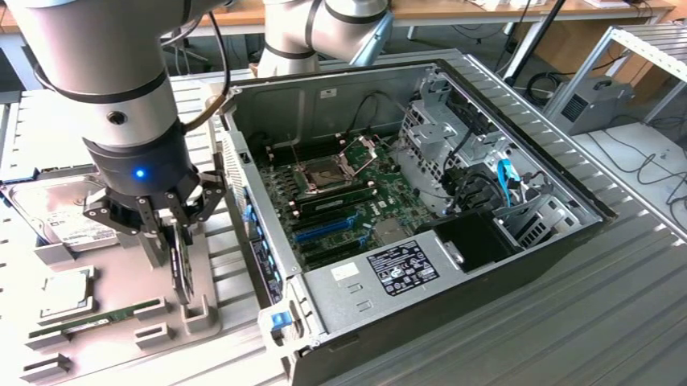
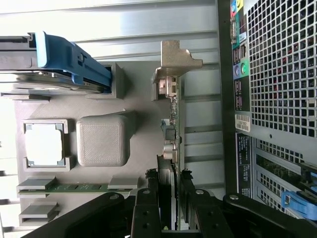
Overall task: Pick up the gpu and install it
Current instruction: 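Pick up the gpu and move the gpu toward the slot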
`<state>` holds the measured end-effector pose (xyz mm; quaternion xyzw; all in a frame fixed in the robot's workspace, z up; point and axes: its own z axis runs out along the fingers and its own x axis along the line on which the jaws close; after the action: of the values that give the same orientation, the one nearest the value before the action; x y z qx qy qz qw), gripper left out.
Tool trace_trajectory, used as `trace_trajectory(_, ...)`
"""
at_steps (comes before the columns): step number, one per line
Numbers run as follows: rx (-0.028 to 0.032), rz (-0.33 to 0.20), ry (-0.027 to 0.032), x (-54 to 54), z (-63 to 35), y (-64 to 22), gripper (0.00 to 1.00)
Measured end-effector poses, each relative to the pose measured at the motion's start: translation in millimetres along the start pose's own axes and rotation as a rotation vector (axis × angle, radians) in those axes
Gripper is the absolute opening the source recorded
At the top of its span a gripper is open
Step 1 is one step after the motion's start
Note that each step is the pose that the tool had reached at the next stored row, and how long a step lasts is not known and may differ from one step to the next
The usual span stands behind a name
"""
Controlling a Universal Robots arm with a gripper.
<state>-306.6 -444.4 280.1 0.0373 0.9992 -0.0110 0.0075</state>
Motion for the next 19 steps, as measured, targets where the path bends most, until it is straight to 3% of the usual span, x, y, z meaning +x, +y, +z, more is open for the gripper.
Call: trace_trajectory(19, 0.0, 0.0, 0.0001, -0.1, -6.1, -0.1, 0.29)
